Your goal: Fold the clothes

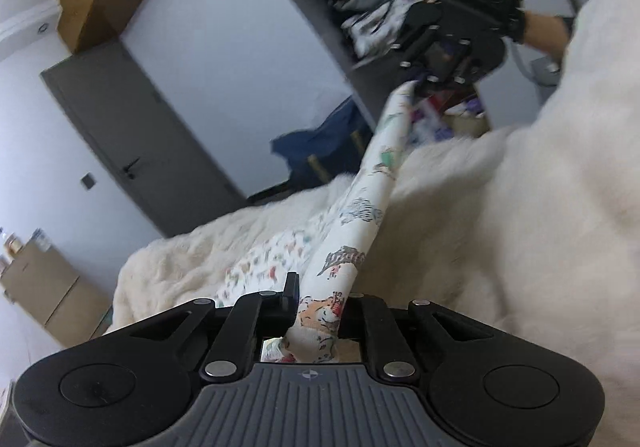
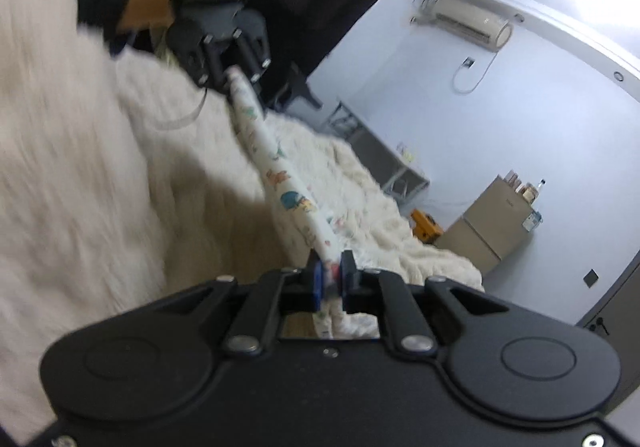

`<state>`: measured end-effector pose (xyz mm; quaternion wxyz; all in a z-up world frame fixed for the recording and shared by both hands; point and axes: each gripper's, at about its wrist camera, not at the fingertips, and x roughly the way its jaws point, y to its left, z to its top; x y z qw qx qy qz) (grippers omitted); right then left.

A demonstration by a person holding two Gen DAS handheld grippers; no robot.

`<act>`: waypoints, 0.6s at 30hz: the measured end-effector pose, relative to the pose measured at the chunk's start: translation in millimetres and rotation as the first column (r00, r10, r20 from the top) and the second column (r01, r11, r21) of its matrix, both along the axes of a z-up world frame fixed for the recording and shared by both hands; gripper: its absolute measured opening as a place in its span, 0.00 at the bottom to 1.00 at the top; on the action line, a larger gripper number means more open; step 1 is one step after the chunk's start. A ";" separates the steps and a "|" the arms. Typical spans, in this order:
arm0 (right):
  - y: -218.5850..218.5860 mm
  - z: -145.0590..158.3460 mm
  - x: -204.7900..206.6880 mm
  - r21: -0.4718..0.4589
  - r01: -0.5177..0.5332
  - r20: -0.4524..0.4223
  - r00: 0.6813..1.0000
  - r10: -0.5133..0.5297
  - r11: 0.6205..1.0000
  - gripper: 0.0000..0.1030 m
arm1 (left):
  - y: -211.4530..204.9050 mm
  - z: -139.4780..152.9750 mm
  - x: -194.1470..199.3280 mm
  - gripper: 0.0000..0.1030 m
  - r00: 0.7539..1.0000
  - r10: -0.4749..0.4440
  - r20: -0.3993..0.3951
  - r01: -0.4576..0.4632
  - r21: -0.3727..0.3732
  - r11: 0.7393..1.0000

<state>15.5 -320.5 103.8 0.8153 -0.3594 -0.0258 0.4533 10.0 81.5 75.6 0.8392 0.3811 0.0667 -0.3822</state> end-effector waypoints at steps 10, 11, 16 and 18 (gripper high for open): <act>-31.6 21.9 -38.5 -0.051 -0.129 -0.021 0.992 0.128 0.990 0.20 | -20.6 -16.5 -81.6 0.09 0.993 -0.116 0.037 0.110 0.142 0.984; -28.3 11.8 -38.3 -0.098 -0.127 -0.028 0.992 0.125 0.987 0.30 | -24.1 -24.0 -80.7 0.09 0.993 -0.114 0.029 0.108 0.156 0.982; -19.9 -22.6 -38.4 -0.258 -0.155 -0.081 0.987 0.139 0.953 0.55 | -22.7 -48.5 -82.4 0.10 0.996 -0.087 0.011 0.086 0.089 0.992; -18.1 -34.4 -38.5 -0.312 -0.167 -0.104 0.984 0.141 0.935 0.57 | -17.1 -46.8 -80.0 0.10 0.998 -0.064 0.014 0.063 0.039 0.997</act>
